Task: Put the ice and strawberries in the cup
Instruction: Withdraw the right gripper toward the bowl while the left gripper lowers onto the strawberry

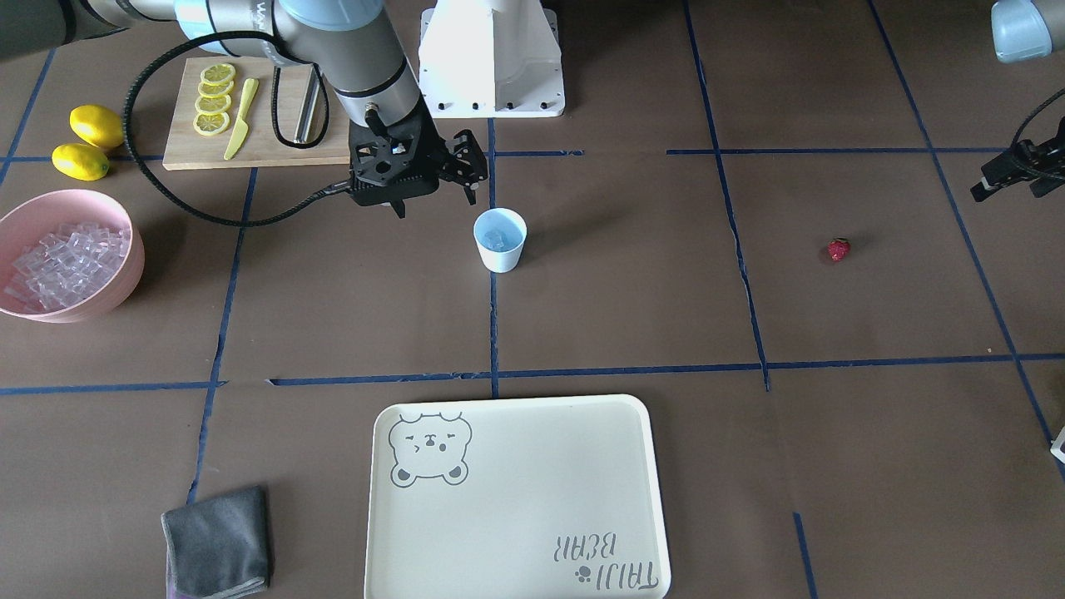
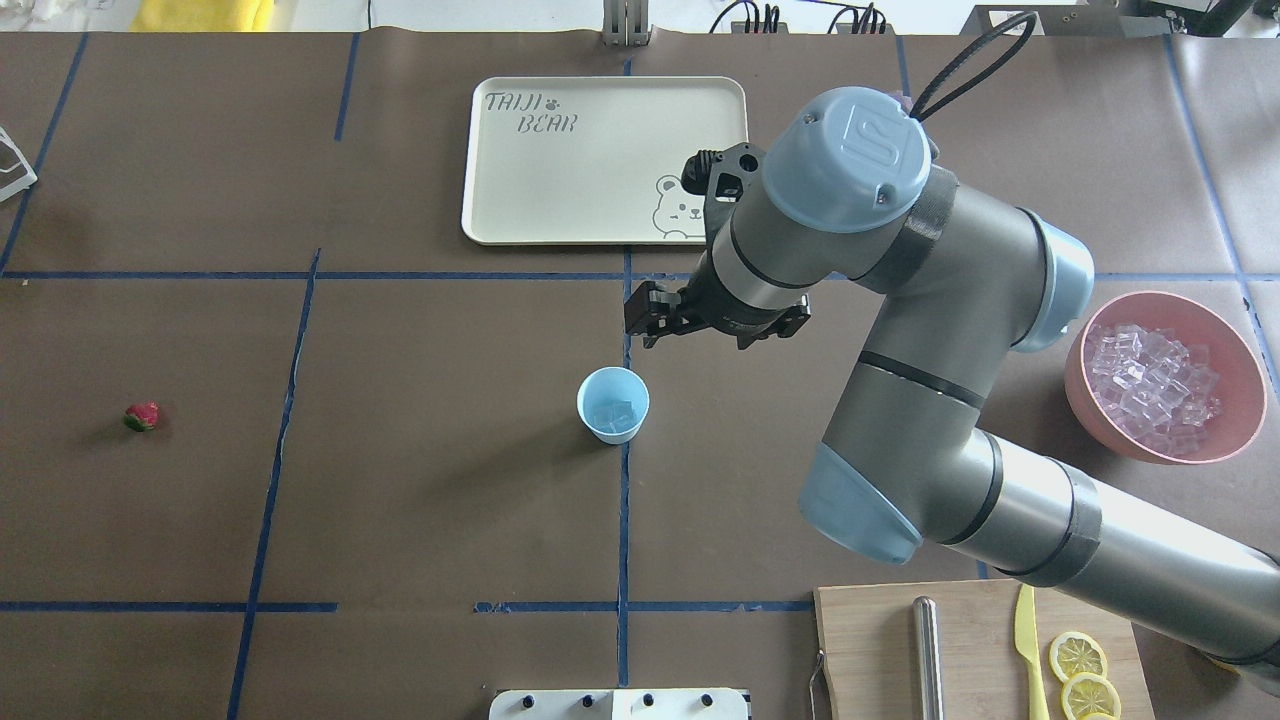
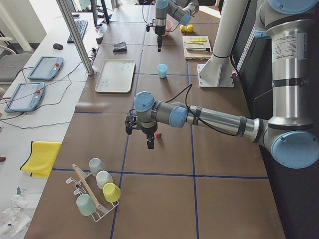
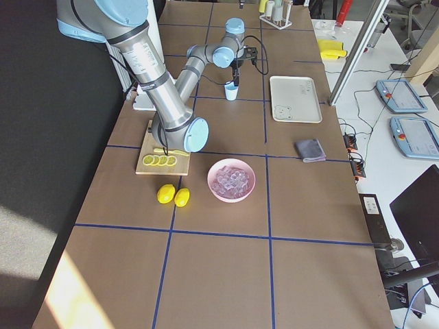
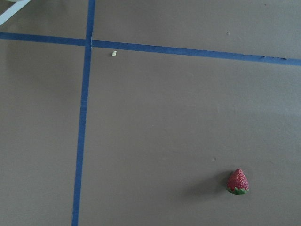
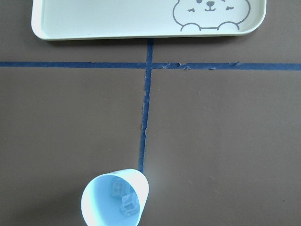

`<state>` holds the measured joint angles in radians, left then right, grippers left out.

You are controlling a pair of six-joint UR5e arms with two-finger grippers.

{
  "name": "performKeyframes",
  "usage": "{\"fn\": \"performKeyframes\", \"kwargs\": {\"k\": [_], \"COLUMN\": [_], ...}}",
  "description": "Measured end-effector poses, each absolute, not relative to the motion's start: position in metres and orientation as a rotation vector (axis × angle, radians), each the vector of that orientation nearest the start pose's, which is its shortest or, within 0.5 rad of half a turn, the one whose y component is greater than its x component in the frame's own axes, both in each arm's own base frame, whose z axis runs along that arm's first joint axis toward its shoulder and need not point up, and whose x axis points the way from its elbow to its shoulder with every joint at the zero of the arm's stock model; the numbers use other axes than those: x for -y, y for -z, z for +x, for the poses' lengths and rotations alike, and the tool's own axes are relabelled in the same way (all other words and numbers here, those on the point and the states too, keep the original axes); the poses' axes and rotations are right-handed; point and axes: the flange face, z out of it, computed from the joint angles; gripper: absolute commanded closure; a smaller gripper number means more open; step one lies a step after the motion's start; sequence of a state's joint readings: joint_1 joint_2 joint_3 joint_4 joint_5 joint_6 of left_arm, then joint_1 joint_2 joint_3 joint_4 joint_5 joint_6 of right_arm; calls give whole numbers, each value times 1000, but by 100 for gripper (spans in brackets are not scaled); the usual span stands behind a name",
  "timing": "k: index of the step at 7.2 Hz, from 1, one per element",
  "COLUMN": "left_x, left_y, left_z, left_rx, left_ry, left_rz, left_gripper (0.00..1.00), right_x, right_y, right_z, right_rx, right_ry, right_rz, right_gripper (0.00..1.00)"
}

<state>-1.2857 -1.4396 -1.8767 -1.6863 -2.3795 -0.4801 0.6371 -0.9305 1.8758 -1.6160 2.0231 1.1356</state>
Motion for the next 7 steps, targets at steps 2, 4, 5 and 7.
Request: {"fn": "performKeyframes", "kwargs": {"k": [2, 4, 5, 7], "left_x": [435, 423, 417, 411], "left_y": [-549, -549, -553, -563], "left_z": [123, 181, 208, 241], "left_rx": [-810, -774, -753, -742], "left_ry": [63, 72, 73, 78], "left_rz": [-17, 12, 25, 37], "left_gripper": [0, 0, 0, 2], "right_x": [455, 464, 467, 475], "right_y": [-194, -232, -249, -278], "right_z": [-386, -336, -317, -279], "right_rx": [963, 937, 920, 905], "right_ry": [61, 135, 163, 202], "right_rz": [115, 147, 161, 170], "right_gripper": [0, 0, 0, 0]}}
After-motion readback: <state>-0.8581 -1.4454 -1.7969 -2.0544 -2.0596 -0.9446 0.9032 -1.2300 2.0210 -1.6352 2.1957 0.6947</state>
